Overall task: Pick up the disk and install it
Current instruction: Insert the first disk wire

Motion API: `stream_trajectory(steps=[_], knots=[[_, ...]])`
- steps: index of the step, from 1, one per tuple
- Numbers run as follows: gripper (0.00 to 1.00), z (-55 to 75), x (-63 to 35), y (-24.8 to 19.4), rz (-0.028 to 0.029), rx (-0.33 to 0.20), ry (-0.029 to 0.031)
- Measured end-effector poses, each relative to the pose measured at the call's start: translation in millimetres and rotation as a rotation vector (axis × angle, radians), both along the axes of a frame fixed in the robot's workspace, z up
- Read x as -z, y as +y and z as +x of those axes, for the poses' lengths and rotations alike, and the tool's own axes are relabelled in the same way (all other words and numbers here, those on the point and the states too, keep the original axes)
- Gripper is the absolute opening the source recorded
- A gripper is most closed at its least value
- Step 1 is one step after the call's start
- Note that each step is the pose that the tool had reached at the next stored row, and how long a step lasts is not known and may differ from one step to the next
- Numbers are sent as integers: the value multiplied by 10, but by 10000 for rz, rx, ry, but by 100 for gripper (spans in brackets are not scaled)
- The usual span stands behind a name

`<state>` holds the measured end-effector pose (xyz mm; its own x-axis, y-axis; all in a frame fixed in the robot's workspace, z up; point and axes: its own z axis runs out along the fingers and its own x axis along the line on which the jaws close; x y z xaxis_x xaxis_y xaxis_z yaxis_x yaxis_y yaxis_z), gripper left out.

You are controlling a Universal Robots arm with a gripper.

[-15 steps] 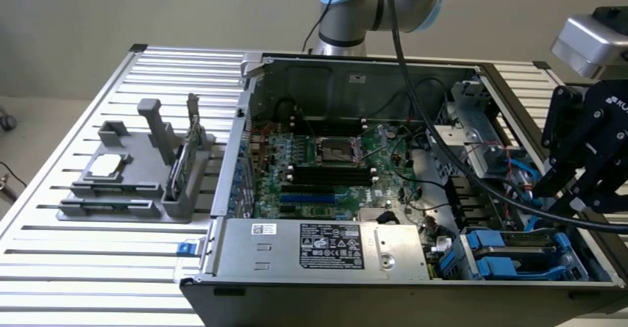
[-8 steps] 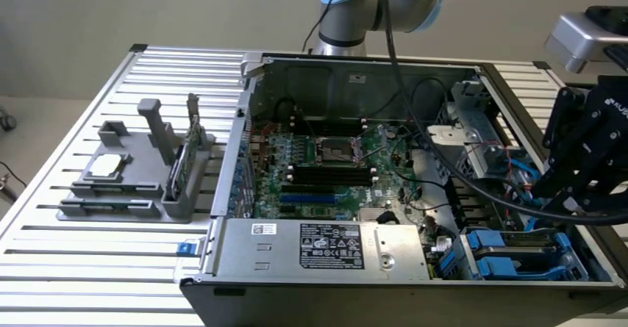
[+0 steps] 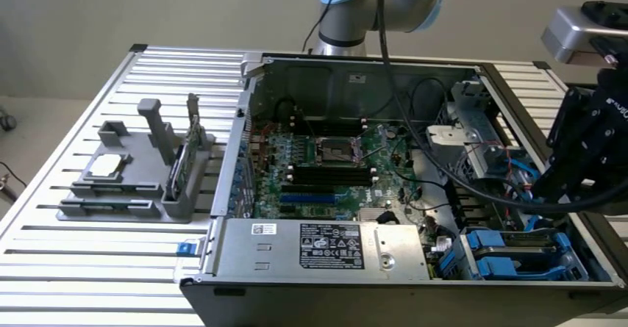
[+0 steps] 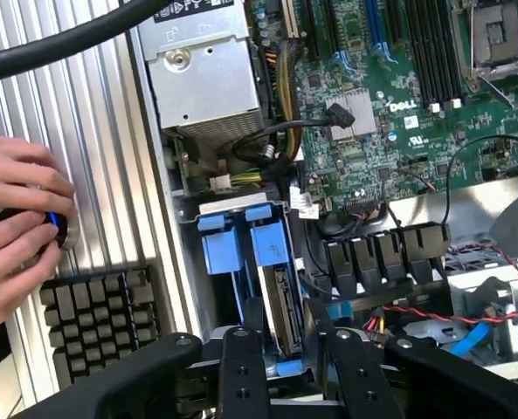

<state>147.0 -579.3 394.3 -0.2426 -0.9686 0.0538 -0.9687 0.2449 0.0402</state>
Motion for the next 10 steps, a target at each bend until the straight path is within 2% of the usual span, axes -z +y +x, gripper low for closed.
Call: stream_trajectory(steps=[10], knots=[[34,0,0,0,0,1764,0]])
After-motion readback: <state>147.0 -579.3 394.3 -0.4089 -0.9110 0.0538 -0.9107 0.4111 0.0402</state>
